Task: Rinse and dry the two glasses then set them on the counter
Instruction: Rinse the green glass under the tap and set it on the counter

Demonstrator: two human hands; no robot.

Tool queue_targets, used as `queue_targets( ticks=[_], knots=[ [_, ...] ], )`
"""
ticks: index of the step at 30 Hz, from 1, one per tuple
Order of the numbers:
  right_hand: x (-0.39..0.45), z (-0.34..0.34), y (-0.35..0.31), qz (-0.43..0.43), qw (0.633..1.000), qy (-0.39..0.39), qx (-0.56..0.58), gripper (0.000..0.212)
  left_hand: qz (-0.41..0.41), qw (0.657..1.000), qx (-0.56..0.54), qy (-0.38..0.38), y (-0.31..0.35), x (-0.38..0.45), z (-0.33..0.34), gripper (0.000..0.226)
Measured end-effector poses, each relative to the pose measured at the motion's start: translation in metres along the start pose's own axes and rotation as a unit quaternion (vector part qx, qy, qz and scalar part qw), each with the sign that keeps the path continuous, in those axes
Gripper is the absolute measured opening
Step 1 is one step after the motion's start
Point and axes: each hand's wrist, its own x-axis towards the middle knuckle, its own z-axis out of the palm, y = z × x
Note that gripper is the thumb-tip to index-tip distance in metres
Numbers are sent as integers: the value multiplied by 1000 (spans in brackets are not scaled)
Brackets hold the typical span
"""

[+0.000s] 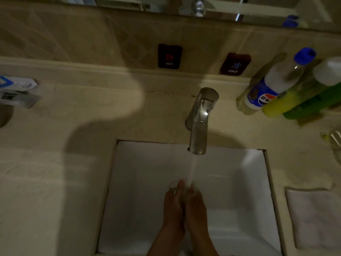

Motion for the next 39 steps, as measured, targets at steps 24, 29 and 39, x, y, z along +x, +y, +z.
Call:
queue_targets(
  ticks=[24, 29, 39],
  knots=[
    [-5, -11, 31, -4, 982, -144, 122, 39, 50, 986, -9, 159, -26, -16, 10, 107],
    [22, -19, 19, 112, 972, -174, 111, 59, 13, 984, -55, 171, -15, -29, 13, 51],
    [-12, -12, 33, -78, 990, -117, -18, 40, 0, 996, -49, 78, -19, -28, -3, 59]
  ],
)
